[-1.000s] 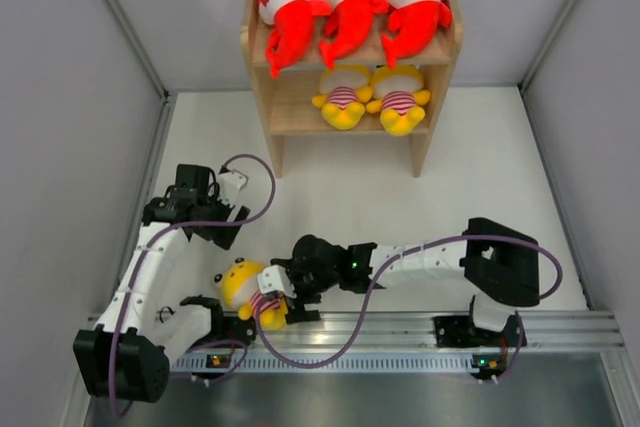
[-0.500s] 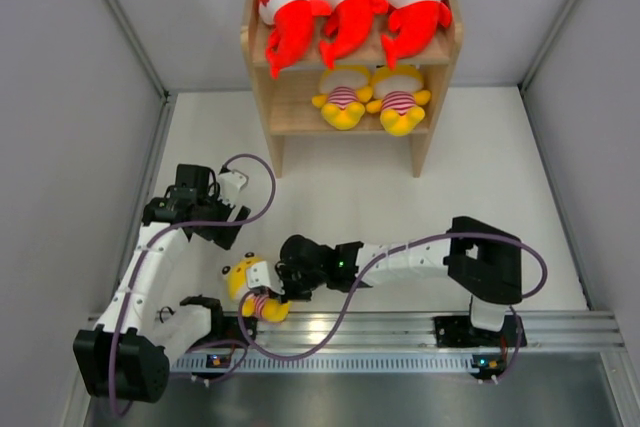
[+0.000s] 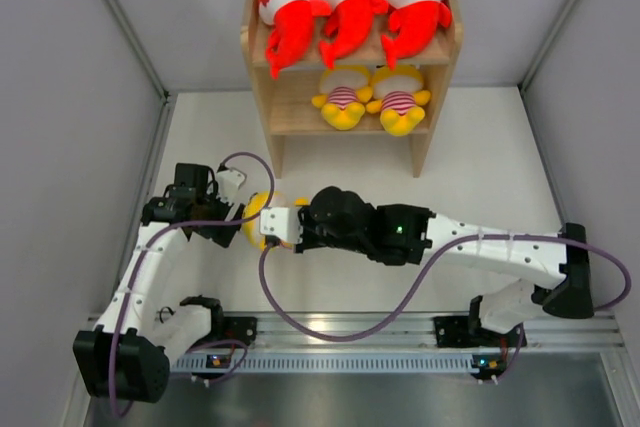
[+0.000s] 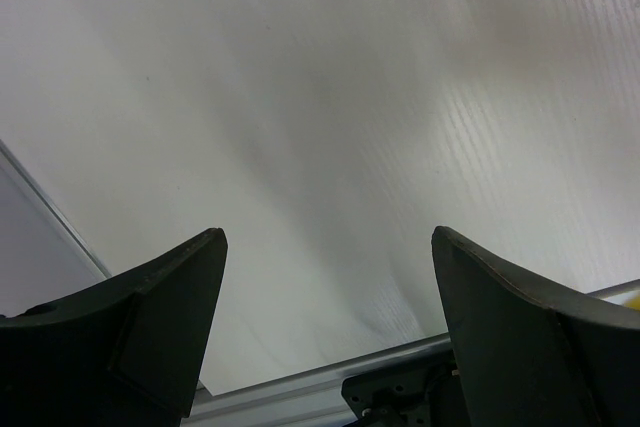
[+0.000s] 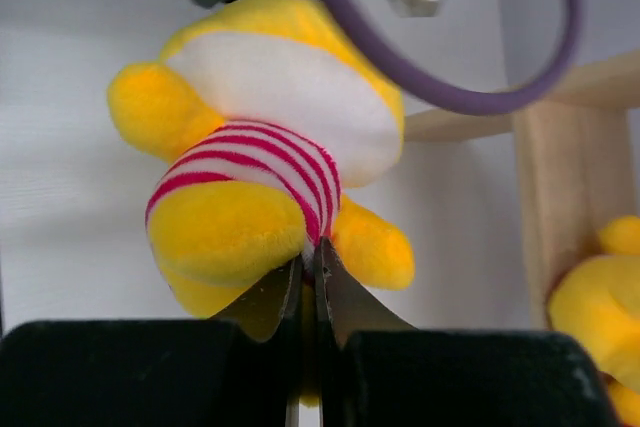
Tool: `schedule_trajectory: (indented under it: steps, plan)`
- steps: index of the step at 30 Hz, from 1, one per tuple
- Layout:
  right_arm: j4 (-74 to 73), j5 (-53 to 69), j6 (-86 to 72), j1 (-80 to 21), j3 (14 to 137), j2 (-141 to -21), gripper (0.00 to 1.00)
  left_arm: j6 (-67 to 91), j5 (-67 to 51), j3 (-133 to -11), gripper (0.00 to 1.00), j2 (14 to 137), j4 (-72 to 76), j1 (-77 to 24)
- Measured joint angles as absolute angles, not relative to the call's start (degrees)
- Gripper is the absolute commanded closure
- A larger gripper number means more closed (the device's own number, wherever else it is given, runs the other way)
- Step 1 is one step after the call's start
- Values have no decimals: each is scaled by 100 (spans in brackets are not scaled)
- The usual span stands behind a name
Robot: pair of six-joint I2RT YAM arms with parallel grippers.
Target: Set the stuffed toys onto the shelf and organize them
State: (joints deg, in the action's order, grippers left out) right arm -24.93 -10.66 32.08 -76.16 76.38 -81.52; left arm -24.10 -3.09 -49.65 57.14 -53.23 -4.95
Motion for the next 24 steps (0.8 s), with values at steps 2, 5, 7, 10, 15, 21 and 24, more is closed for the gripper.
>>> schedule_trajectory:
  steps: [2,5,7,10,15,21,24]
  plan:
    - [-2775,-1332,3288,-7456,8075,-8224,100,-2408,-303,-4965,10,5714,-5306,-495]
    - [-3074,-1715,3339,-7113,8774,-8460,100,-2408,-287,-4965,10,5714,-5301,-495]
    - [-3223,-1973,3343,-6945,9190,-8667,100,-2412,-290,-4965,10,5714,-5304,-495]
    - [-3284,-2290,3341,-6805,9498,-8868,100,-2412,-287,-4965,10,5712,-5306,-495]
    - [-3437,-2471,3332,-6759,9500,-8871,100,-2412,-252,-4965,11,5712,-5306,-495]
    - [-3389,-2425,3548,-6630,9682,-9032,100,-2410,-237,-4965,11,5714,-5306,-495]
    - [-3391,-2311,3546,-6403,10276,-9520,100,-2410,-224,-4965,11,5714,-5306,-495]
